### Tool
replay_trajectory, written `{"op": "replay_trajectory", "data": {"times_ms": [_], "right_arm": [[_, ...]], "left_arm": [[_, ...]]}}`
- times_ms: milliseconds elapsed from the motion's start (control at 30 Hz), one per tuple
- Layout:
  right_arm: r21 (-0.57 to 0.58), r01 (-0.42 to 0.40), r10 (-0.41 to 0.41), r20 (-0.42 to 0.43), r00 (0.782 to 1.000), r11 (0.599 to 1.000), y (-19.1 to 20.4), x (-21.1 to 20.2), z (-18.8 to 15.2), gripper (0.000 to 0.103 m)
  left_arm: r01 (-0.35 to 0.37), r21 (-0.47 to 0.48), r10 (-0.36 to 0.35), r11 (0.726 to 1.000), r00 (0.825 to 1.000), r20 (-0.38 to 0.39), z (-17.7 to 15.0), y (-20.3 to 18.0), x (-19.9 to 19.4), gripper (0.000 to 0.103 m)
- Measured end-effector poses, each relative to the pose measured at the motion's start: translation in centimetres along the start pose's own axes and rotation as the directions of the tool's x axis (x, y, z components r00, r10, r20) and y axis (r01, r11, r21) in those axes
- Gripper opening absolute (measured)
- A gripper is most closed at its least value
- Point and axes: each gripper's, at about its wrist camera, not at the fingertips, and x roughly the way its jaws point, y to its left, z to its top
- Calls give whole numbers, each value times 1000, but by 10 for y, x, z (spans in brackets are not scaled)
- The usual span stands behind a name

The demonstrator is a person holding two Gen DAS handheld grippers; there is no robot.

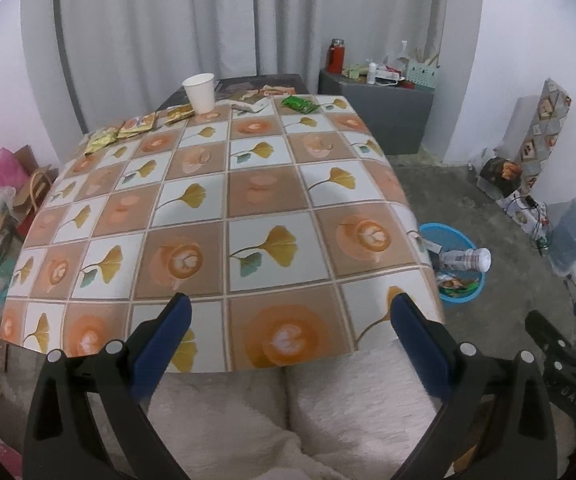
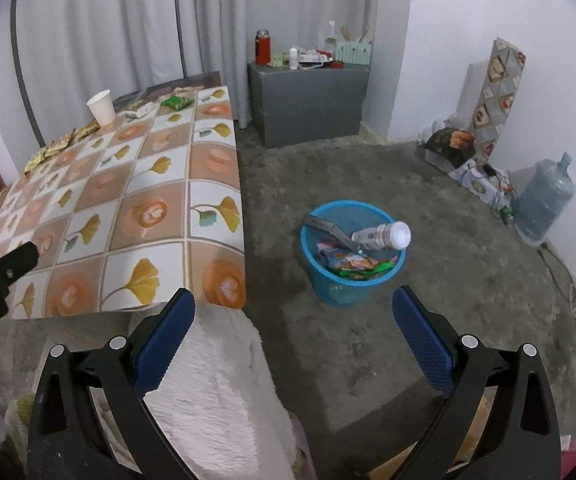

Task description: Collect trash

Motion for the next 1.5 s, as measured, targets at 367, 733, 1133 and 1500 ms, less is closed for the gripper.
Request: {"op": "replay_trajectory", "data": {"times_ms": [367, 733, 1133, 1500], "right_arm": [[1, 4, -4, -11, 1000, 1000, 0, 7, -4, 95], [-5, 4, -4, -11, 1000, 1000, -1, 8, -3, 95], [-22, 19, -19, 12, 1000, 1000, 2, 4, -2, 95], [-30, 14, -13, 15, 1000, 999, 2, 2, -1, 95]], "left_arm": [[-62, 35, 62, 997, 998, -15, -4, 10, 3, 97], [-48, 44, 49, 998, 999, -22, -4, 10, 6, 97], [-49, 39, 49, 998, 999, -11, -4, 10, 4, 97], [-52, 26, 52, 998, 999, -10, -4, 15, 1, 97]]}}
